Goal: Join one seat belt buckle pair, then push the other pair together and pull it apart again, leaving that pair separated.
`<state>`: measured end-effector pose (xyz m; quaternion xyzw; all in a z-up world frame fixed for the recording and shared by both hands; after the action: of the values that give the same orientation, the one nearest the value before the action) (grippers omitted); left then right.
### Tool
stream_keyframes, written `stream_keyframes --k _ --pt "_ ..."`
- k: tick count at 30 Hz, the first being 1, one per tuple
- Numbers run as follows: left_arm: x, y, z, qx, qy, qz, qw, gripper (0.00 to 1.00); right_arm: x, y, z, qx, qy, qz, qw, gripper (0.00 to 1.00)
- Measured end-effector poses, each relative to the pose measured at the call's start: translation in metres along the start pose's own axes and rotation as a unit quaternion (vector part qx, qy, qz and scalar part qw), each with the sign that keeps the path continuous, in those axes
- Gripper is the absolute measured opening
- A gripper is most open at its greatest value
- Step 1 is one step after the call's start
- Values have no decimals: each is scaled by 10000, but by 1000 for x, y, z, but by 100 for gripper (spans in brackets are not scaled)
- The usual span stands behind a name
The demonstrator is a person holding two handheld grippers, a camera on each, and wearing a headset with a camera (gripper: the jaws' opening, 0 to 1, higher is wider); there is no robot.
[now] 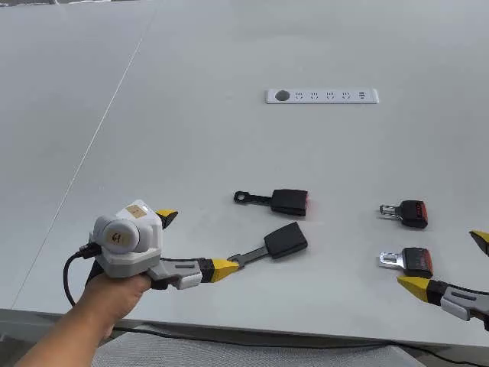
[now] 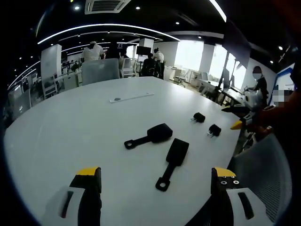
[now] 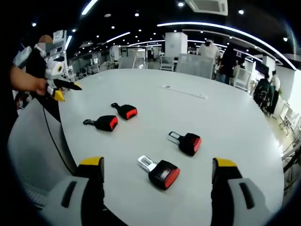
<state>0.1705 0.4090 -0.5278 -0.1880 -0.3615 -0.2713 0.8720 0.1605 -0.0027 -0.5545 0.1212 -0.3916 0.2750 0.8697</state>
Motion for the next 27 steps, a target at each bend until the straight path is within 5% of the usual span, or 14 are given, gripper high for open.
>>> stream_keyframes --k 27 --pt "1 -2 -2 -3 26 -18 10000 99 1 -2 -1 20 -2 -14 10000 95"
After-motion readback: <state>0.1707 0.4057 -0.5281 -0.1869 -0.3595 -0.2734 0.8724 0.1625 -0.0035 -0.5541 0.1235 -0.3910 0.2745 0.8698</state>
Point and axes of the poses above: the centre of the closed fingertips' face, and the gripper's own axes: z roughly backward along the fingers, y roughly to its left, x roughly out of its top, the point moved 6 cm from there along z, roughly backward along the fingers, and after that the axes turned 7 degrees about y, right-handed, at the moved point
